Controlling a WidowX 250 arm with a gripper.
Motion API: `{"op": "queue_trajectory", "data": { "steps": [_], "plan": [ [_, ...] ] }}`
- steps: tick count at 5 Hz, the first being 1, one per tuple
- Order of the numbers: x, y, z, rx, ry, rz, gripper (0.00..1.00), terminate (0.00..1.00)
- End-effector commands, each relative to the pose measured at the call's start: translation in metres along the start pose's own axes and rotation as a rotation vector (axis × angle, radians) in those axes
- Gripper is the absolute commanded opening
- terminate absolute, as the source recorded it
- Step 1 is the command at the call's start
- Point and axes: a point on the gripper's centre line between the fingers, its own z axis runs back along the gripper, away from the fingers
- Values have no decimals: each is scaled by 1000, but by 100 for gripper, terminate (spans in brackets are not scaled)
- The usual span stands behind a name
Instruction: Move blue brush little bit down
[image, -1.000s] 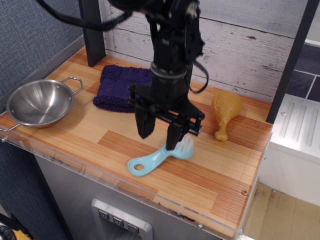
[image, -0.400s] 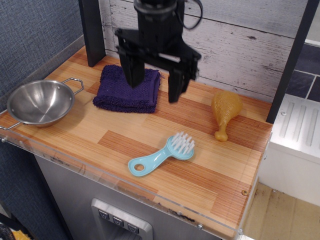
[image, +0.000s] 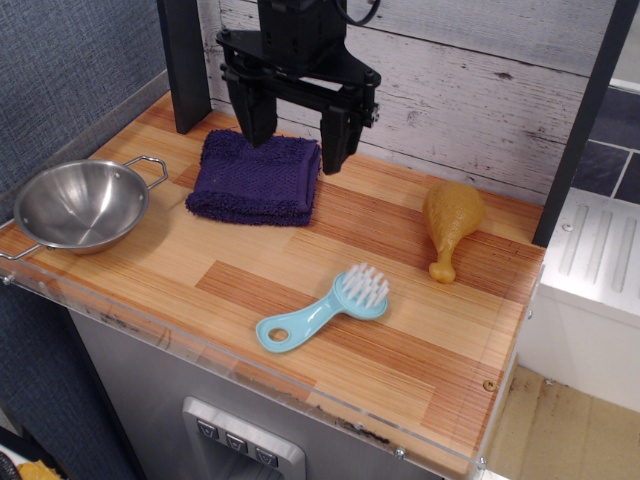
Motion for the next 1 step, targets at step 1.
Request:
{"op": "queue_trajectory", "data": {
  "steps": [1],
  "plan": [
    [2, 13, 16, -24, -47, -66, 100, 100]
  ]
}}
